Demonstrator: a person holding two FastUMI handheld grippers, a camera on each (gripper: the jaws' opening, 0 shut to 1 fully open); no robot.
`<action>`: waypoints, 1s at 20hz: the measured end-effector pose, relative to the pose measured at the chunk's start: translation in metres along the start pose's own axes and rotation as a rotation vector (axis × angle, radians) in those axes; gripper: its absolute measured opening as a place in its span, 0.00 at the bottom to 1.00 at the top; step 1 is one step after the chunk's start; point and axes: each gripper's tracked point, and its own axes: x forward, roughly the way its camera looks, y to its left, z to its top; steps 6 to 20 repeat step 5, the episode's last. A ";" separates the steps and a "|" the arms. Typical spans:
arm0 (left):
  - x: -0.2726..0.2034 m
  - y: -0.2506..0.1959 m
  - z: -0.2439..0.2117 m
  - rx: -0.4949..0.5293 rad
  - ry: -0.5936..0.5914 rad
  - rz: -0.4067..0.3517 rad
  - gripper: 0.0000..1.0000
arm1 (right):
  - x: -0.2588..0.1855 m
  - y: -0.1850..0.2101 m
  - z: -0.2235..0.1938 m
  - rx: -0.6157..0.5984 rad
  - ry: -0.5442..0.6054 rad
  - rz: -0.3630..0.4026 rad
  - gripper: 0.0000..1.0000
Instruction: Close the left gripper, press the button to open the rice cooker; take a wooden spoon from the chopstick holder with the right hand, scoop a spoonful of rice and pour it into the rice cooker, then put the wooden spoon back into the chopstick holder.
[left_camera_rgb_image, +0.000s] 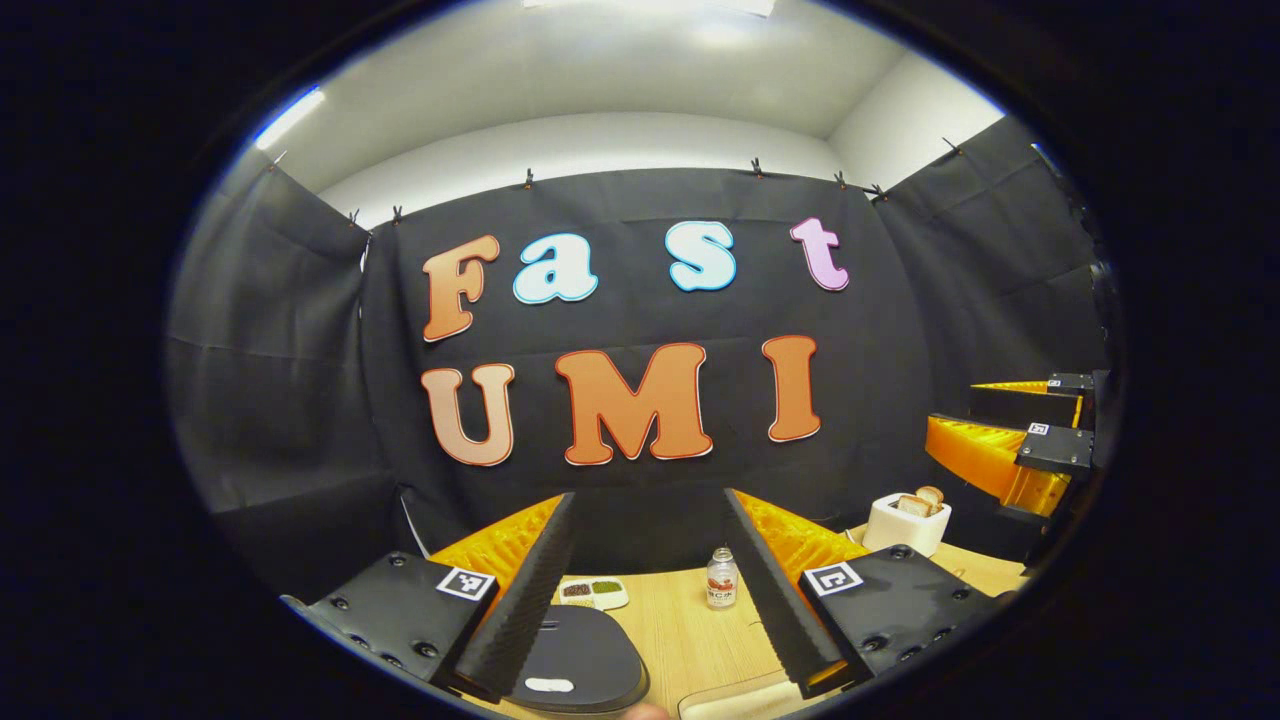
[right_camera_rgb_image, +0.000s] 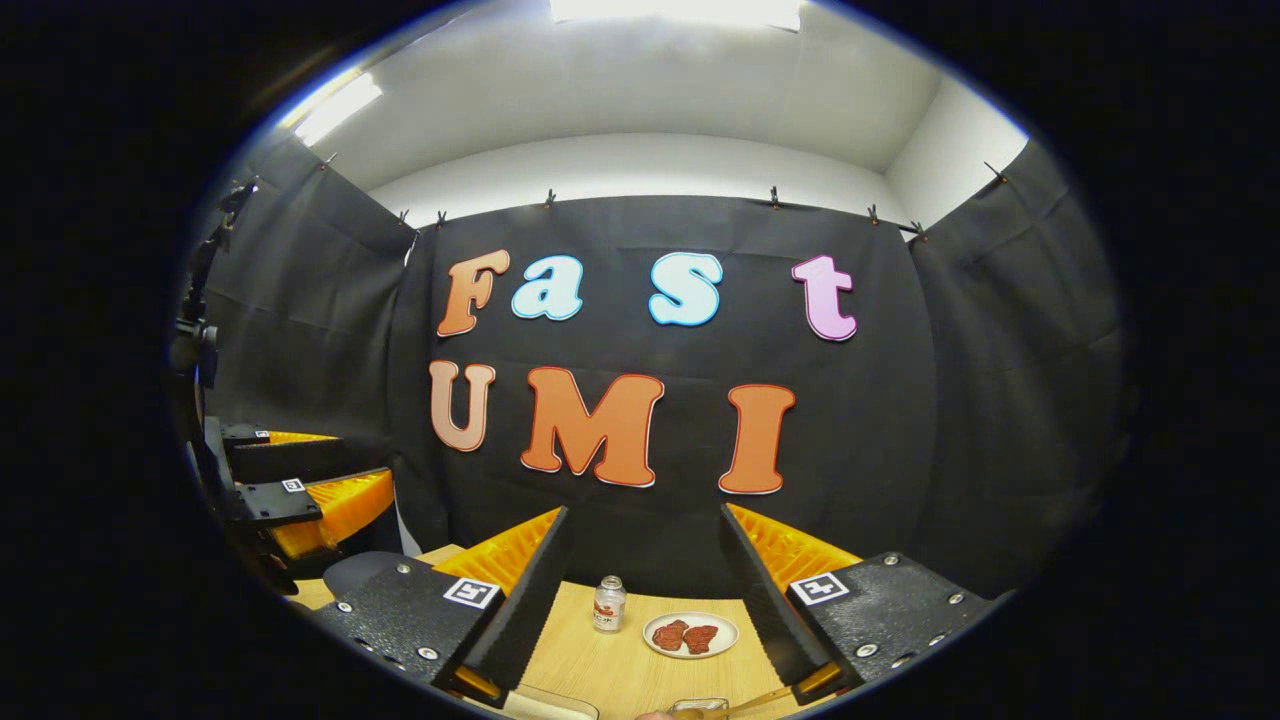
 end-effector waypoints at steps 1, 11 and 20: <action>-0.001 0.000 0.002 -0.001 -0.002 0.001 0.90 | 0.002 0.000 0.000 -0.005 0.000 0.000 0.94; 0.001 0.002 0.007 -0.022 -0.012 0.004 0.90 | 0.001 -0.003 0.000 0.009 0.002 0.002 0.90; 0.001 0.002 0.007 -0.022 -0.012 0.004 0.90 | 0.001 -0.003 0.000 0.009 0.002 0.002 0.90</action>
